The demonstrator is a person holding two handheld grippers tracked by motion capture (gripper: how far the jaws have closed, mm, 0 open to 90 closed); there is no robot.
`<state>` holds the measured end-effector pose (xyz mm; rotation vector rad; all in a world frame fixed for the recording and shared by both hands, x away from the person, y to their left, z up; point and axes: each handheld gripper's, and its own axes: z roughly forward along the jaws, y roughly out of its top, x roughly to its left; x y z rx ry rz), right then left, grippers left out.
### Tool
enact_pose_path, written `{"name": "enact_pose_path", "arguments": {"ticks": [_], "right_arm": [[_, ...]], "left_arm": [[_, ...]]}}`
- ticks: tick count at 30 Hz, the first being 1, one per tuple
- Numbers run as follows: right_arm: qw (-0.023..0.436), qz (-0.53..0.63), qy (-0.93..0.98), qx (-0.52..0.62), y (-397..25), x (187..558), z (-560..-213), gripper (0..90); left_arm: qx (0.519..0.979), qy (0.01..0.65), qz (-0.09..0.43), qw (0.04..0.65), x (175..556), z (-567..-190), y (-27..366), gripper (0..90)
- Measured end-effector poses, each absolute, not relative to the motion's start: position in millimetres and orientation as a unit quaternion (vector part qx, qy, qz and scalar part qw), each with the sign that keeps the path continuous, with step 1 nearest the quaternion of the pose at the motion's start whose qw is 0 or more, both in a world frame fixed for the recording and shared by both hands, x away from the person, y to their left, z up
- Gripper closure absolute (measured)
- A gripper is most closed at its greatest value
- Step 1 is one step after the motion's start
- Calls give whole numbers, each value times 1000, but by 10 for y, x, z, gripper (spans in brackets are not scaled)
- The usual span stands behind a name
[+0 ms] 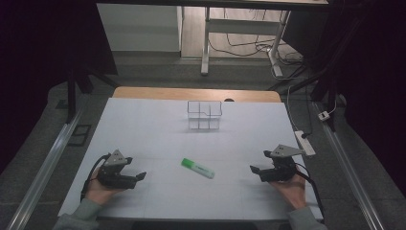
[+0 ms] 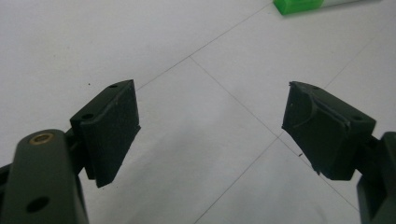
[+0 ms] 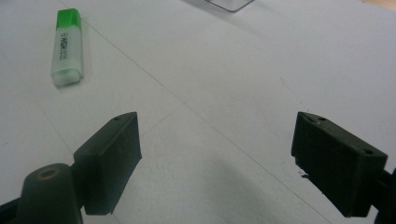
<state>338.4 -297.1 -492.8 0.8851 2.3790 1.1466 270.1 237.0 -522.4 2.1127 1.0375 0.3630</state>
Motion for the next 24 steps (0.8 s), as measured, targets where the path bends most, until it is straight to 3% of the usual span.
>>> {"name": "enact_pose_path", "arguments": {"ticks": [24], "right_arm": [[175, 405, 838, 321, -2968, 3378, -4936, 175]], "left_arm": [[825, 405, 144, 367, 2726, -5216, 2366, 190]]}}
